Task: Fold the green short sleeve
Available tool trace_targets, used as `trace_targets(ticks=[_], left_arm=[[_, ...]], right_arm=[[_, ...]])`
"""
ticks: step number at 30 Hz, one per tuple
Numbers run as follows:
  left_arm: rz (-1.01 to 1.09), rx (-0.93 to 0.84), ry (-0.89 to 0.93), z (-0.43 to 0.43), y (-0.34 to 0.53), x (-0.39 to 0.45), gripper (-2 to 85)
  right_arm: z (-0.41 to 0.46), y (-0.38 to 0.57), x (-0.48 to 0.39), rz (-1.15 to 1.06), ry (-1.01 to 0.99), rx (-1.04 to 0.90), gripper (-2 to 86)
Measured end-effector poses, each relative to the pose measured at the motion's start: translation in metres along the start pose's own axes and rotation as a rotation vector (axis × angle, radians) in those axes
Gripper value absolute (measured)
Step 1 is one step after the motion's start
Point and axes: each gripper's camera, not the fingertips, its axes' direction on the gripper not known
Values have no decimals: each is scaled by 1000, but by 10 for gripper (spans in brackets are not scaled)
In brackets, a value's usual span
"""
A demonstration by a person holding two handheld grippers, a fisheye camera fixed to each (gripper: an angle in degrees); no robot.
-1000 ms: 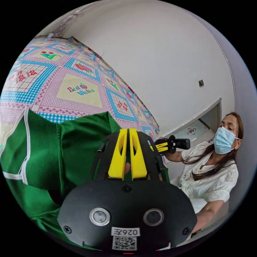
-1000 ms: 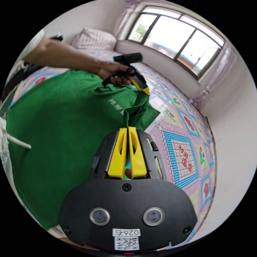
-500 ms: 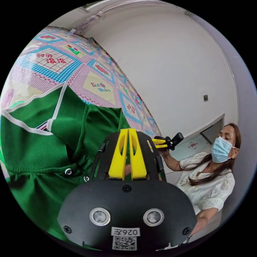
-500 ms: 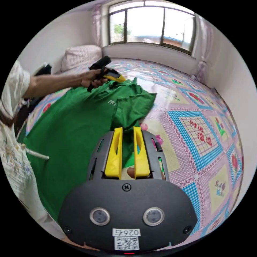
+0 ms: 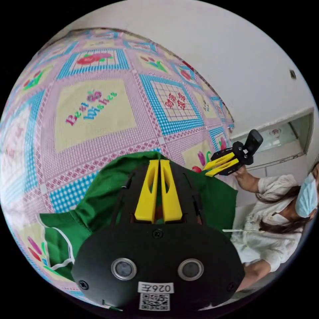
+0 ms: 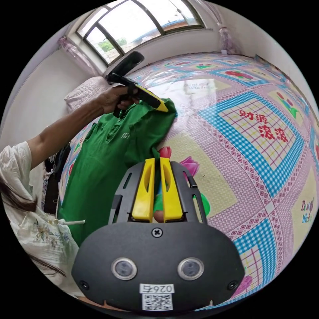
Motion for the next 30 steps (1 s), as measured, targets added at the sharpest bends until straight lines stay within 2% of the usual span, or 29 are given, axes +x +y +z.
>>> trace_targets(ticks=[3, 5, 8, 12, 17, 20, 25, 28, 30], left_arm=[[-20, 220, 50, -22, 6, -3, -7], [-90, 184, 82, -16, 8, -18, -6], [-150, 113, 12, -3, 16, -24, 7], [-181, 125, 106, -1, 31, -30, 57], [-216, 183, 155, -19, 54, -26, 78], [-224, 153, 66, -18, 71, -10, 82], [-246, 80, 12, 0, 82, -3, 94], [-261, 90, 25, 5, 80, -3, 72], [-261, 63, 1, 5, 78, 1, 3]], right_arm=[[-12, 8, 13, 91, -32, 70, -9], [-12, 13, 25, 143, -79, 82, -8], [-9, 18, 40, 217, -67, 55, 5], [-15, 20, 41, 217, -66, 68, 36], [-24, 13, -10, 31, 99, 108, 44], [-17, 5, -52, -130, 157, 121, 46], [26, -7, -103, -352, 299, 6, 61], [51, -17, -111, -388, 378, -71, 62], [68, -26, -107, -378, 443, -136, 47]])
